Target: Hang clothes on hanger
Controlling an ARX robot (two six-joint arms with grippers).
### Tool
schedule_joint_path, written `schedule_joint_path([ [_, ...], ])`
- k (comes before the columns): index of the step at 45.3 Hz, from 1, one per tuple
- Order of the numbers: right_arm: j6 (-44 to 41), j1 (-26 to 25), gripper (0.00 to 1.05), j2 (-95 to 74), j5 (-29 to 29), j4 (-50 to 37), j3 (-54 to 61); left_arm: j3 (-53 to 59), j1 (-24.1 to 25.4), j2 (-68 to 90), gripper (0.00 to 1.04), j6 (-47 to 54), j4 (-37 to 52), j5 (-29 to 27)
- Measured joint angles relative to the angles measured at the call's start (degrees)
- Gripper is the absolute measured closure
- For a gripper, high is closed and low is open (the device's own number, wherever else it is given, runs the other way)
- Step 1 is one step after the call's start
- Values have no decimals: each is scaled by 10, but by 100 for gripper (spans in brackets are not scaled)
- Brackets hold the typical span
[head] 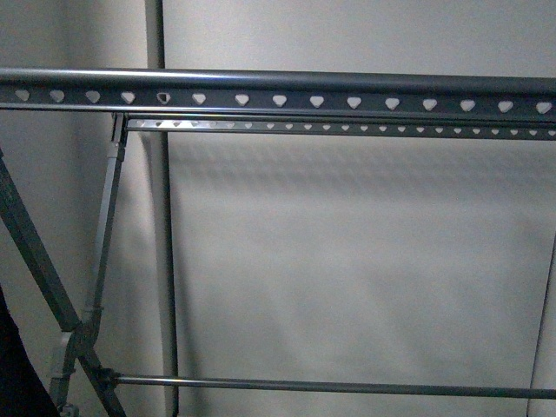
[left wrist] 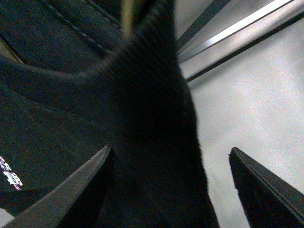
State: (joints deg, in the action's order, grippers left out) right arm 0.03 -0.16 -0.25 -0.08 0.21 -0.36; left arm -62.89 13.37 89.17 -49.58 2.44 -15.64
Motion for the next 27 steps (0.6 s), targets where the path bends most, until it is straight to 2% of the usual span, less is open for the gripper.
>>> schedule_joint_path([
  [7, 0, 0, 7, 0, 0, 0, 0, -8, 13, 12, 53, -2, -9, 6],
  [18, 0, 0, 7, 0, 0, 0, 0, 17, 21, -5, 101, 16, -9, 64],
  [27, 0, 0, 7, 0, 0, 0, 0, 106, 16, -99, 101, 80, -14, 161],
])
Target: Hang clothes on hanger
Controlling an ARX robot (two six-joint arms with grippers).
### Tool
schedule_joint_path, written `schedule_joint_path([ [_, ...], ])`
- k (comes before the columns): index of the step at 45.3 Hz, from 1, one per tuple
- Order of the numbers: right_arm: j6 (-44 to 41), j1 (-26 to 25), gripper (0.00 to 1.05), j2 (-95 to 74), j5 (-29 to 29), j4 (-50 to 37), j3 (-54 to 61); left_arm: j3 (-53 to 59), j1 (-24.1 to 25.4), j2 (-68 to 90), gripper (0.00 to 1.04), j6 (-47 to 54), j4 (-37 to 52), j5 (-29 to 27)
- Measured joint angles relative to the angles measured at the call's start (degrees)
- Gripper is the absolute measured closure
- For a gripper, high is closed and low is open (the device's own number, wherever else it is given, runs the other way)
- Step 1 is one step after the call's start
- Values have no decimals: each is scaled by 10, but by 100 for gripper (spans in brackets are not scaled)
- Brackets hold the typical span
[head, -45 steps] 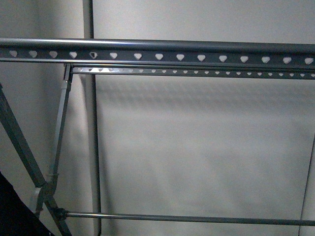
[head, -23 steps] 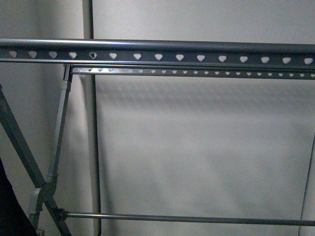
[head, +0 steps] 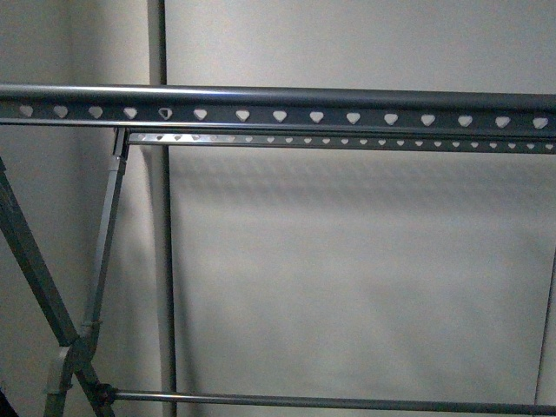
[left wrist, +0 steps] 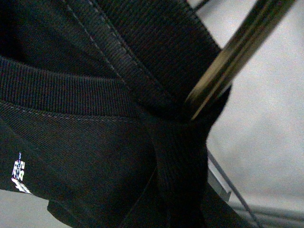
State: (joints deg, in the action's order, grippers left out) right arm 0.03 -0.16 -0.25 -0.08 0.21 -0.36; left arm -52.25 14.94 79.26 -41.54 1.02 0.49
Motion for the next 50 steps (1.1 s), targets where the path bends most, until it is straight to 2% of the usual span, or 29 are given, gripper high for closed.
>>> schedule_joint_path([
  [5, 0, 0, 7, 0, 0, 0, 0, 52, -18, -82, 101, 63, -41, 84],
  [11, 0, 0, 7, 0, 0, 0, 0, 81, -64, -141, 101, 184, -82, 234],
  [15, 0, 0, 7, 0, 0, 0, 0, 62, -94, -138, 101, 320, -152, 355],
  [17, 0, 0, 7, 0, 0, 0, 0, 39, -107, -122, 101, 423, -211, 414],
  [20, 0, 0, 7, 0, 0, 0, 0, 9, -113, -96, 101, 542, -276, 454],
  [22, 0, 0, 7, 0, 0, 0, 0, -26, -115, -63, 101, 678, -332, 458],
  [25, 0, 0, 7, 0, 0, 0, 0, -64, -116, -24, 101, 824, -368, 455],
  [31, 0, 0, 7, 0, 0, 0, 0, -123, -122, 35, 101, 1024, -374, 441],
  [39, 0, 0, 7, 0, 0, 0, 0, -182, -152, 81, 101, 1184, -344, 424],
  [50, 0, 0, 7, 0, 0, 0, 0, -215, -205, 93, 101, 1276, -281, 416],
])
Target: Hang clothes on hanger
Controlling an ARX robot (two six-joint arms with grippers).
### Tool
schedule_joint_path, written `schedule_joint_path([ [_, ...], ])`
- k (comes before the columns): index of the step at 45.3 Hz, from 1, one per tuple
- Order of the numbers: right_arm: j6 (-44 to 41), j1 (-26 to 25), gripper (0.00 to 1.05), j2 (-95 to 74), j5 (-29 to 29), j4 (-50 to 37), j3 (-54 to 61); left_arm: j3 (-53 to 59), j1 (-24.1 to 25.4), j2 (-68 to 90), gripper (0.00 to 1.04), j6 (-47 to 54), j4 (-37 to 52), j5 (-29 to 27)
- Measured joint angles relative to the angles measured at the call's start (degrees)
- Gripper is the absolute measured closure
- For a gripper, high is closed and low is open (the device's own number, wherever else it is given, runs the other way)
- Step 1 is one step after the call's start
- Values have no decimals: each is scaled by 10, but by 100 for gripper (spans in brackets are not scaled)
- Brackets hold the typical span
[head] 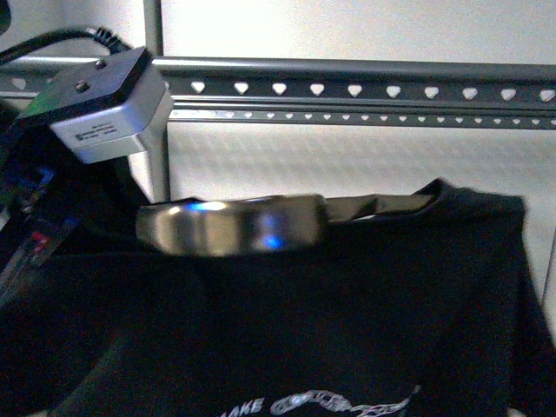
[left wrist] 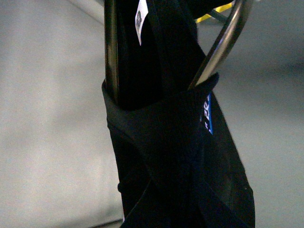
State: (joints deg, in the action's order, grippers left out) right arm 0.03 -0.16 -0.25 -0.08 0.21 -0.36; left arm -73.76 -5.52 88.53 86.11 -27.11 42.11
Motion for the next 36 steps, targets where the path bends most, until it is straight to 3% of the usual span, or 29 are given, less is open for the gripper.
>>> schedule_joint_path([
  [8, 0, 0, 7, 0, 0, 0, 0, 3, -25, 0, 101, 41, 68, 2],
  [25, 4, -5, 7, -4, -13, 4, -1, 5, -27, 0, 101, 57, 72, 1],
  [27, 20, -53, 7, -45, -156, 48, -24, 5, -27, 0, 101, 58, 72, 0],
  [28, 18, -79, 7, -73, -201, 58, -37, 5, -27, 0, 101, 58, 72, 0],
  [29, 2, -116, 7, -117, -300, 73, -56, 5, -26, 0, 101, 59, 72, -2],
  [33, -76, -185, 7, -216, -443, 90, -106, 5, -28, 0, 101, 60, 72, -1],
  [36, -179, -207, 7, -283, -501, 109, -150, 5, -27, 0, 101, 62, 72, -1],
])
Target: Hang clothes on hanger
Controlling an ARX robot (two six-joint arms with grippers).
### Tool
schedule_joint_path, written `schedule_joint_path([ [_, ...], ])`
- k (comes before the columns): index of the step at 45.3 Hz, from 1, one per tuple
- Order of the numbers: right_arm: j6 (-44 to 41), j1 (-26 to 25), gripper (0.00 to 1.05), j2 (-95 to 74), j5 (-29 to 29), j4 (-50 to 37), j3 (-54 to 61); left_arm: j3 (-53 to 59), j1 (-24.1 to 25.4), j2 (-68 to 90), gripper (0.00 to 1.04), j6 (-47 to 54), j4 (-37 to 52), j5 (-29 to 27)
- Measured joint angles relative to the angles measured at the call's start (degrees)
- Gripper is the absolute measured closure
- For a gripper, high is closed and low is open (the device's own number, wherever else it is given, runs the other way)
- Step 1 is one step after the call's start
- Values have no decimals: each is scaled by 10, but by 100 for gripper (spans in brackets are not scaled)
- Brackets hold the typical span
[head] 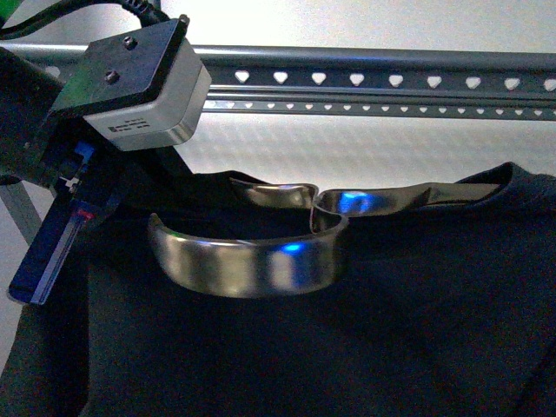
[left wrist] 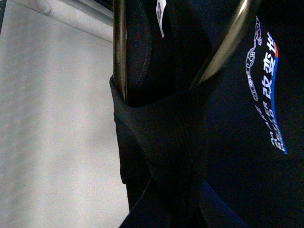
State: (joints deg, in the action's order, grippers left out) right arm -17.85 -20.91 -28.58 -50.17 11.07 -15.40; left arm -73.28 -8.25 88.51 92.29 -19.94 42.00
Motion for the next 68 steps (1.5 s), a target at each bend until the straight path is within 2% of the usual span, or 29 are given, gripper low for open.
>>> schedule_joint_path([
  [1, -32, -3, 7, -26, -7, 5, -19, 0, 0, 0, 101, 0, 0, 0],
  [2, -111, -4, 7, -65, -5, 12, -49, 1, 2, 0, 101, 1, 0, -1],
  [5, -257, 3, 7, -149, 21, 8, -118, 1, 4, 0, 101, 2, 0, -1],
  [6, -334, 10, 7, -182, 37, 6, -147, 1, 4, 0, 101, 3, 0, -1],
  [12, -608, 63, 7, -289, 88, 56, -265, 1, 3, 0, 101, 4, 0, -1],
  [17, -706, 113, 7, -343, 124, 73, -335, 1, 3, 0, 101, 4, 0, 0],
  [22, -737, 163, 7, -392, 161, 75, -397, 1, 3, 0, 101, 4, 0, 0],
  [29, -732, 223, 7, -473, 212, 68, -467, 1, 3, 0, 101, 4, 0, 0],
  [38, -697, 236, 42, -521, 230, 52, -491, 2, 3, 0, 101, 4, 0, 0],
  [47, -683, 228, 66, -515, 215, 57, -489, 1, 3, 0, 101, 7, 0, 0],
  [52, -675, 214, 87, -501, 193, 67, -467, 1, 3, 0, 101, 7, 0, 5],
  [54, -666, 208, 93, -498, 177, 70, -458, 1, 2, 0, 92, 6, 0, 5],
  [56, -657, 202, 95, -497, 176, 73, -452, 2, 2, 0, 84, 6, 0, 6],
  [68, -648, 146, 96, -535, 189, 101, -421, 1, 2, -1, 36, 6, 1, 9],
])
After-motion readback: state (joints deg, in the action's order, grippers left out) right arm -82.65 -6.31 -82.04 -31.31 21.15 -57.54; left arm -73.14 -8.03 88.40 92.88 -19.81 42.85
